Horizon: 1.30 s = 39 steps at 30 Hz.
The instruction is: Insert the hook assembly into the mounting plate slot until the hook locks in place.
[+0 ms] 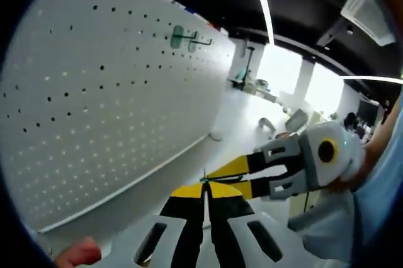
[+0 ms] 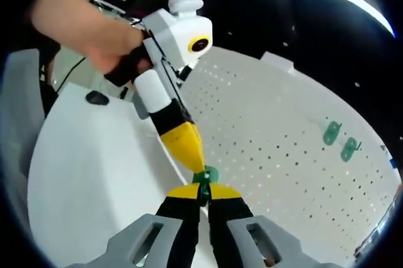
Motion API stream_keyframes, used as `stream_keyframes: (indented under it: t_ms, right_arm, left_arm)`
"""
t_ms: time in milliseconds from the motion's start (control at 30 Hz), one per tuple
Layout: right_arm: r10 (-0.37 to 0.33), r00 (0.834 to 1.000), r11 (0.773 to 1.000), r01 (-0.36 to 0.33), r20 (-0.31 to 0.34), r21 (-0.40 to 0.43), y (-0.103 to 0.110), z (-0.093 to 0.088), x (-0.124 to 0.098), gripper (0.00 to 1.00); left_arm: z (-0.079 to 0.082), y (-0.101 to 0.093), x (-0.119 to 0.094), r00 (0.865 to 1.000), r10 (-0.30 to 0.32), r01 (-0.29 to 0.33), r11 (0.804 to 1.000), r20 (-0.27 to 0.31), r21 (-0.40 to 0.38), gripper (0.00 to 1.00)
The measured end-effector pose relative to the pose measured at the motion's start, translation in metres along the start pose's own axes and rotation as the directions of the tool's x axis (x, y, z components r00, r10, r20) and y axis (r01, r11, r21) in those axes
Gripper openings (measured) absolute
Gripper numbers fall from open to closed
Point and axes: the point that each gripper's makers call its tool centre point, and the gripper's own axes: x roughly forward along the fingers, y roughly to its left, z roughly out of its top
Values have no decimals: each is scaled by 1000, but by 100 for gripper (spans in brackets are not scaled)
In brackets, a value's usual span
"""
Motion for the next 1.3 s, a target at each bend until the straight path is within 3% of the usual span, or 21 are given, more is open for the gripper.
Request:
stream_keyframes:
  t_ms: [300,367,467,667,967,1267,1300]
  right_arm:
    - [6,1000,1000,-6,-6,28,0,1,-2,1]
    - [9,1000,999,-9,-7,32,0,2,-2,1]
    - [7,1000,999,-7,-14,47,0,1,-1,1]
    - [-4,1000,997,6,-23,74,-4,-2,-2,1]
    - [-11,999,996,14,-30,87,-7,-3,-3,1]
    - [-27,999,993,30,-29,113,-13,-2,-5,1]
    - [-29,999,993,32,-29,114,-14,-1,-6,1]
  left_arm:
    - [0,-2,-1,1000,-8,8,1000,1,-13,2]
    - [1,-3,-1,1000,-6,6,1000,2,7,2]
    - [4,-3,0,1000,8,-10,994,14,106,3]
    - [8,-4,0,999,20,-26,987,37,159,13]
    - [12,-7,-3,996,18,-36,975,84,218,21]
    - [19,-5,-9,989,43,-83,954,143,287,30]
    - [21,-3,-10,985,58,-107,943,160,315,31]
